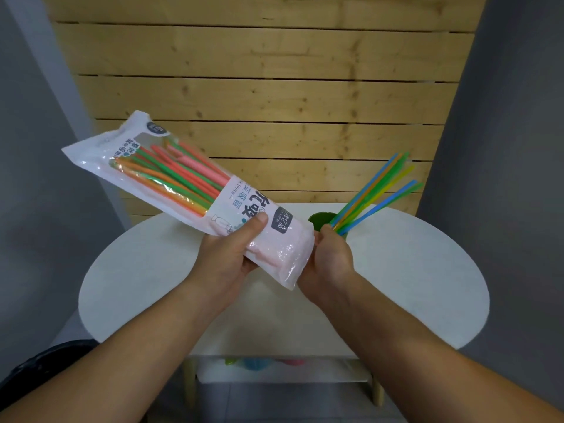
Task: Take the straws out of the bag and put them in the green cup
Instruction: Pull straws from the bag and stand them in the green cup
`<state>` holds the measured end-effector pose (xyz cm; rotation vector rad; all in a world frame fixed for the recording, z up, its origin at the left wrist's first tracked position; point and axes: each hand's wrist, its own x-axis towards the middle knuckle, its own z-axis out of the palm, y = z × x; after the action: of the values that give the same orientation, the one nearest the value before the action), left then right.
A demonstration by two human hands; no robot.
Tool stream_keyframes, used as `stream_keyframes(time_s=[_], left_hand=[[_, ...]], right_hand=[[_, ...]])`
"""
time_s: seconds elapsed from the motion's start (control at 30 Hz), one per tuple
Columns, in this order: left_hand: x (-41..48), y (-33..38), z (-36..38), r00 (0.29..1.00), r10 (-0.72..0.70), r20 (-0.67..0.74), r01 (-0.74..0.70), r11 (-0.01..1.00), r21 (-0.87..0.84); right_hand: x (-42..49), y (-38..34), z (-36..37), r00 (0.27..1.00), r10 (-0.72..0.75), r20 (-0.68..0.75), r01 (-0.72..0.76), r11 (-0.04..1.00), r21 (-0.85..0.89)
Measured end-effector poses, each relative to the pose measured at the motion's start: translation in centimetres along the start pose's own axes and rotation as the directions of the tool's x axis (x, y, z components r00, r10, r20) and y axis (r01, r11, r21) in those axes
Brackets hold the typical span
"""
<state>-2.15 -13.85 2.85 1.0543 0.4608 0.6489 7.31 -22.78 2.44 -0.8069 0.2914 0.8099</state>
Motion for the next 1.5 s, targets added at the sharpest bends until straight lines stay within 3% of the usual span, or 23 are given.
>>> stream_keyframes(time_s=[0.07,0.17,0.3,0.43,0.6,1.5], left_hand=[[0.2,0.0,-0.1,1.0,-0.026,-0.015,0.025,0.998,-0.051],[0.4,0.2,-0.5,0.997,-0.066,-0.035,0.06,0.987,-0.151],[0.7,0.5,-1.1,0.994,-0.096,-0.048,0.082,0.969,-0.234],[0.6,0.5,-1.1,0.993,-0.102,-0.054,0.086,0.966,-0.244],[0.5,0.6,-1.1,0.992,-0.111,-0.05,0.095,0.962,-0.256],[0.4,1.1,-0.9,0.99,-0.121,-0.074,0.085,0.925,-0.369]], right_hand=[[0.0,-0.2,0.1,0.998,-0.062,-0.02,0.061,0.997,-0.038],[0.1,-0.9,-0.3,0.987,-0.157,0.026,0.158,0.95,-0.268],[0.3,-2.0,-1.1,0.958,-0.259,0.121,0.279,0.755,-0.593],[-0.4,-2.8,-1.5,0.945,-0.196,0.263,0.311,0.788,-0.531],[-0.6,-3.4,-1.5,0.943,-0.169,0.287,0.295,0.825,-0.481],[-0.7,-4.1,-2.1,0.96,-0.201,0.195,0.263,0.887,-0.38]])
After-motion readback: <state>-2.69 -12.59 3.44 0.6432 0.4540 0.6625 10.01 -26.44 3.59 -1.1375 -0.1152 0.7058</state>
